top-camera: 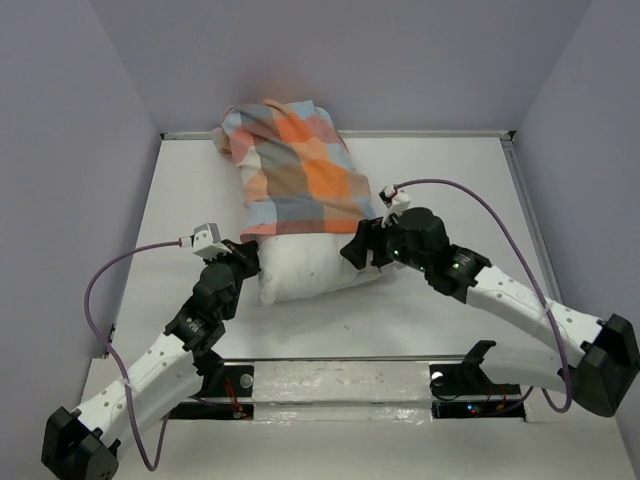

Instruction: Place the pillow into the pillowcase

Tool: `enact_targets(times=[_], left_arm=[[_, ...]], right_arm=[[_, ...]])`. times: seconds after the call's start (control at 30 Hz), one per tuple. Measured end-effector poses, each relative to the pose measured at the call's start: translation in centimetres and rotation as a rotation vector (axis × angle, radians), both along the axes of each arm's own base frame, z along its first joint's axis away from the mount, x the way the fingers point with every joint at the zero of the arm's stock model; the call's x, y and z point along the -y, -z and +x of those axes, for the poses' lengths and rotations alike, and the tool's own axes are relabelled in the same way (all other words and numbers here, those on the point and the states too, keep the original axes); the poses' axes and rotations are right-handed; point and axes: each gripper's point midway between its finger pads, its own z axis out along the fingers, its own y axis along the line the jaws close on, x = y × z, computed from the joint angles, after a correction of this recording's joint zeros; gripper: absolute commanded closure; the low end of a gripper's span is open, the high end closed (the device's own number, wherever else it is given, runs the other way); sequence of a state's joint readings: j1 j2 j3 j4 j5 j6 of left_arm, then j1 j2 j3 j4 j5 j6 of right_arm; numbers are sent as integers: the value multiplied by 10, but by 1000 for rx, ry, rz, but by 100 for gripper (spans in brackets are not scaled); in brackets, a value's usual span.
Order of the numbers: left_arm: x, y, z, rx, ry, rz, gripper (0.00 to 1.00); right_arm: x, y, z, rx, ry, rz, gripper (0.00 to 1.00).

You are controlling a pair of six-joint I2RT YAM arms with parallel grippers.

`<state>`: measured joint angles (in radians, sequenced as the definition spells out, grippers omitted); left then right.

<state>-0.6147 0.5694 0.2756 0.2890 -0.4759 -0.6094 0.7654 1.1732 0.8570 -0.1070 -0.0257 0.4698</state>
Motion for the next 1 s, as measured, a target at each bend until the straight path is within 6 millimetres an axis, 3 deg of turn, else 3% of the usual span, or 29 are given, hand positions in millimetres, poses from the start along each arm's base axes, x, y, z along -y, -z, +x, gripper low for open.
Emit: enact_targets(times=[0.07,0.1,0.2,0.23,0.3,0.37,0.4,0.47,0.53,0.67,0.73,0.93,1.0], left_arm=[[-6,-2,2,-18,-18,29,100],[-9,-4,4,-27,-26,47,100],[-22,-14,17,-48,-73,60,100],[-27,-18,22,-52,-90,61,100],[-36,-24,30,-57,-120,56,100],[-46,-28,37,-61,-149,52,100],[-50,-29,39,-64,-150,46,100],[-57,-29,44,-73,-157,35,100],[-62,-26,48,-87,-157,28,100],[-57,-22,49,-104,-118,19,100],[-54,-22,49,-105,-103,16,100],[-50,-20,49,-112,-78,12,100],[-49,-19,50,-113,-75,12,100]], right_arm=[[8,-8,-7,21,-8,-13,29],[16,-18,-11,49,-2,-10,39],[46,-36,-19,124,82,6,54],[55,-37,-20,136,114,9,71],[77,-39,-18,163,209,21,87],[101,-30,-8,162,312,1,89],[106,-26,-3,151,339,-1,88],[118,-8,15,128,400,-26,74],[112,17,23,99,365,-51,56],[87,83,5,-13,183,-110,47],[83,98,-4,-41,136,-135,45],[64,99,-13,-28,43,-113,42],[58,110,-14,-49,20,-130,42]])
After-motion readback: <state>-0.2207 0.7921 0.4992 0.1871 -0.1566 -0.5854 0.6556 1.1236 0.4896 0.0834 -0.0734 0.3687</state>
